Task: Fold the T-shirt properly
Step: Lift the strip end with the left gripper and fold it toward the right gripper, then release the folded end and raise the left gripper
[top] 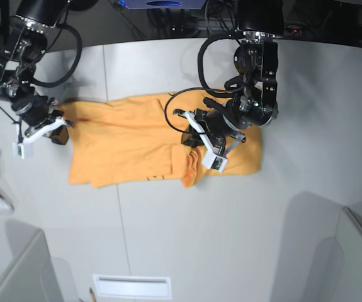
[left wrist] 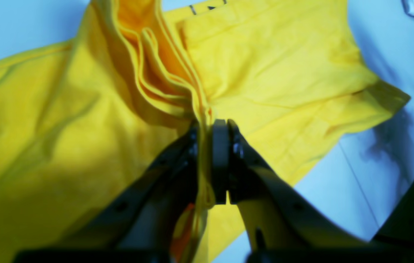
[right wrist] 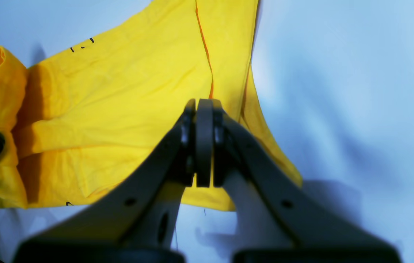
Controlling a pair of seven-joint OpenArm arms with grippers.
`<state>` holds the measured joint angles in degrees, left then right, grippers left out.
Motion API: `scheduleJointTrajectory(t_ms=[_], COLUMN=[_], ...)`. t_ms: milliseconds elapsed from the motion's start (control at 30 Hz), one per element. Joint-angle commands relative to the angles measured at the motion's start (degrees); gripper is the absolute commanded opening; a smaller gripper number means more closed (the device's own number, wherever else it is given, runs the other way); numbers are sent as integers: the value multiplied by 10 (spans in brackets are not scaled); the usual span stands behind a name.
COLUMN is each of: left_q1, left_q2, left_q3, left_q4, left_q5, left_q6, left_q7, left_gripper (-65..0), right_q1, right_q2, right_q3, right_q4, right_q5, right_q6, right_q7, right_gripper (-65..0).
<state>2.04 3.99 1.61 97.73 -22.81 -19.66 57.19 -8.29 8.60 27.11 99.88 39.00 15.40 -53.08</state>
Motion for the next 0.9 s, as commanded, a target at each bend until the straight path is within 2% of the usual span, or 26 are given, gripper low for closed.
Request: scheduleJointTrajectory(t_ms=[0, 67, 200, 300, 367, 467, 533, 600, 667, 733, 767, 800, 867], left_q1=[-8, -8, -8, -10, -20, -44, -51, -46, -28, -8, 0, 8, 23], left_q2=[4, 5, 5, 12, 23, 25, 26, 26, 25, 22, 21, 17, -6], left_q3=[1, 2, 2, 2, 21, 90, 133, 135, 96, 19, -23, -61, -126], left_q4=[9, 9, 8, 8, 2, -34, -48, -31, 2, 40, 54, 67, 87], left_q5=[-12, -12, -12, -12, -12, -12, -13, -19, -46, -84, -103, -118, -147], left_q6=[-3, -3, -3, -3, -3, -3, -3, -3, -3, -3, -3, -3, -3], left_q7=[-11, -11, -11, -11, -11, -11, -13, -13, -12, -11, -11, -11, -11], left_gripper=[-650, -650, -453, -336, -276, -240, -244, -245, -247, -255, -280, -326, -479], right_q1=[7, 7, 7, 7, 8, 15, 16, 16, 16, 23, 34, 44, 65], right_q2=[8, 8, 8, 8, 8, 8, 7, 7, 8, 8, 8, 8, 8], right_q3=[3, 3, 3, 3, 2, 1, 4, 4, 4, 4, 4, 4, 4], right_q4=[9, 10, 10, 10, 10, 10, 10, 10, 10, 9, 9, 7, -1], right_q5=[10, 10, 10, 10, 10, 10, 10, 10, 10, 10, 10, 10, 8], right_q6=[-1, -1, -1, -1, -1, -1, -1, -2, -2, -2, -2, -2, -2], right_q7=[13, 13, 13, 13, 13, 13, 13, 13, 13, -6, -23, -38, -58], right_gripper=[-650, -650, -650, -650, -650, -650, -650, -650, -650, -650, -650, -618, -408])
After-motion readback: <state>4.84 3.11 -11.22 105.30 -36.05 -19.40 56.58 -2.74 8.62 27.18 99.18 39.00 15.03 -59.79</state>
